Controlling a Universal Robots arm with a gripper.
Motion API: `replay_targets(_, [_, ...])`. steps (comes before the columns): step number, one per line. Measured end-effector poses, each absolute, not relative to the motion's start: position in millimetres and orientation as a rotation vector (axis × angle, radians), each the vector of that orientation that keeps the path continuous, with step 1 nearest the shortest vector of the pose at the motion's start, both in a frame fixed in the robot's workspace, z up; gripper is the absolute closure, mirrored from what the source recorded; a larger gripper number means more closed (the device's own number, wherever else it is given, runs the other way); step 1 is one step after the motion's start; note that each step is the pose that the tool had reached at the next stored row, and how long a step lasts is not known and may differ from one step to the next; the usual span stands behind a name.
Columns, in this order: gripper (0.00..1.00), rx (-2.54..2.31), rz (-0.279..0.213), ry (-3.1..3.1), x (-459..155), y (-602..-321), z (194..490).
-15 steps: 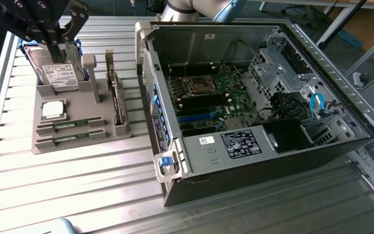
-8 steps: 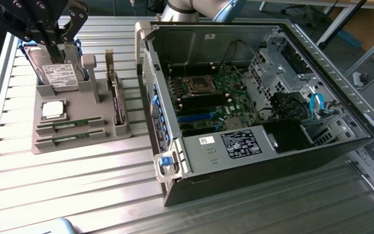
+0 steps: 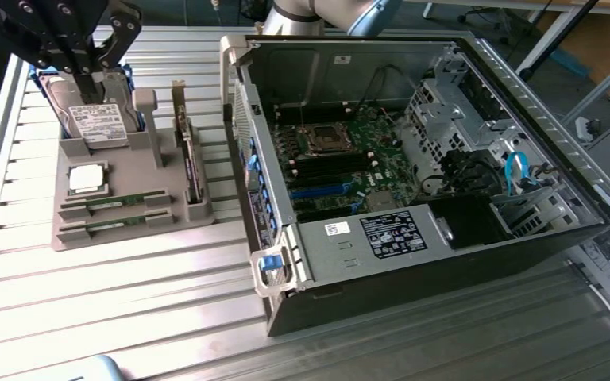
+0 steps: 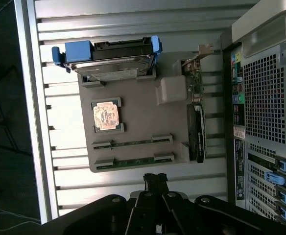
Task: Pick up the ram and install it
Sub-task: 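Reach for the ram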
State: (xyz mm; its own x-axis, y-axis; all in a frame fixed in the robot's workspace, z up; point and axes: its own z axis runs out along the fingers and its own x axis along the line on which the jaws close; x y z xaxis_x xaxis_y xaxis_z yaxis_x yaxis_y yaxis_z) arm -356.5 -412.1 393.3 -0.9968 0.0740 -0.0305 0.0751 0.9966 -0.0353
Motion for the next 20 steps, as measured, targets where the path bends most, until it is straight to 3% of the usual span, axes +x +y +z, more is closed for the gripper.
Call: replay_targets(20, [0.9, 0.116, -0.057, 3.11, -358.0, -419.0, 393.3])
